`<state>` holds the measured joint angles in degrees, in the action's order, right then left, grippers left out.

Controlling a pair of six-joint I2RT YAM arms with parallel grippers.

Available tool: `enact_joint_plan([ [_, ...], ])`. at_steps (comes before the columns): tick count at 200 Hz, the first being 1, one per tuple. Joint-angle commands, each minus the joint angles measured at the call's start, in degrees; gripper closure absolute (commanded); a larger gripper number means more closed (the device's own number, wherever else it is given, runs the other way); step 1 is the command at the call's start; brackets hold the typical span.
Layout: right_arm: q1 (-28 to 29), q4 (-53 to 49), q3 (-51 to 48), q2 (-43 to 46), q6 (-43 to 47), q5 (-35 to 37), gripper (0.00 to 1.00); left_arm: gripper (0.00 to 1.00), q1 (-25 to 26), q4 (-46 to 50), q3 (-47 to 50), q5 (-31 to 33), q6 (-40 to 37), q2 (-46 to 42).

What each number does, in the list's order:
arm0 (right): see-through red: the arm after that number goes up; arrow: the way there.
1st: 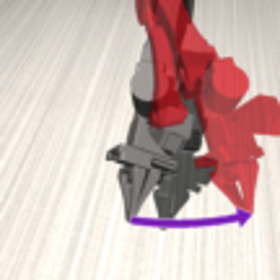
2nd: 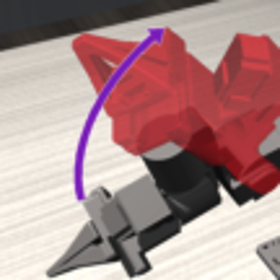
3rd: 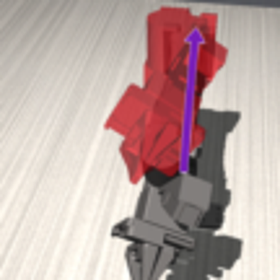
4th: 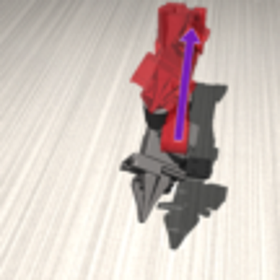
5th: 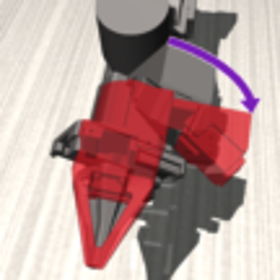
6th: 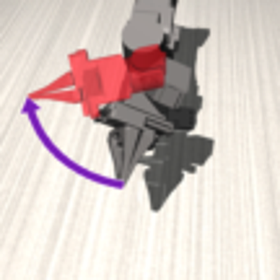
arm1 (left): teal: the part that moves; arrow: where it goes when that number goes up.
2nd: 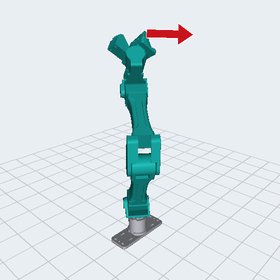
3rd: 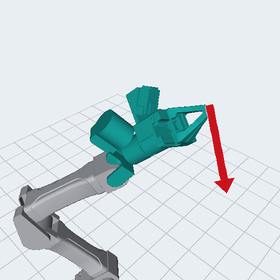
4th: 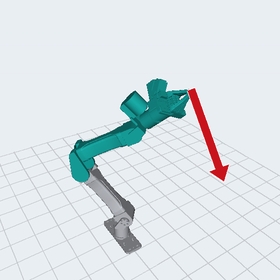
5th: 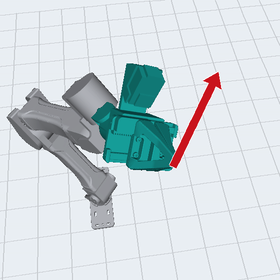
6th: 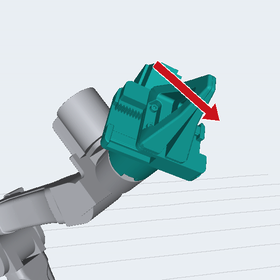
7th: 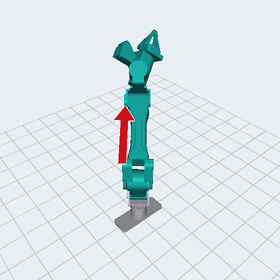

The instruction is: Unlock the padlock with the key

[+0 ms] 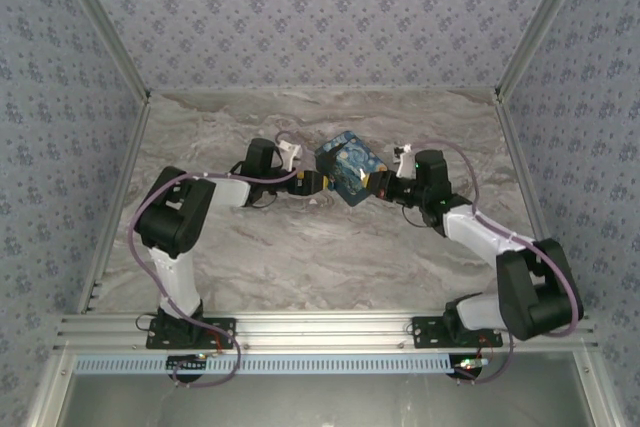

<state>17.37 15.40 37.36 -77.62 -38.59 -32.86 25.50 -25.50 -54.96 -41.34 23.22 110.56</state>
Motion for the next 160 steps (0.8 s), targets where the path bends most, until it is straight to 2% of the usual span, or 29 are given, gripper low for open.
enact_joint_plan([
  [1,-0.3,2.2,3.6,-3.8,0.2,-1.5,1.0,0.17,-0.1,-4.6,-1.9,-3.3,0.5,2.3],
  [88,0.0,-2.5,10.2,-14.6,2.0,-1.2,1.0,0.24,1.6,-5.1,-4.5,-5.1,0.6,8.0],
  [160,0.4,-4.4,10.4,-15.5,5.0,0.2,1.0,0.3,3.6,-2.9,-7.0,-5.3,-0.8,10.7],
])
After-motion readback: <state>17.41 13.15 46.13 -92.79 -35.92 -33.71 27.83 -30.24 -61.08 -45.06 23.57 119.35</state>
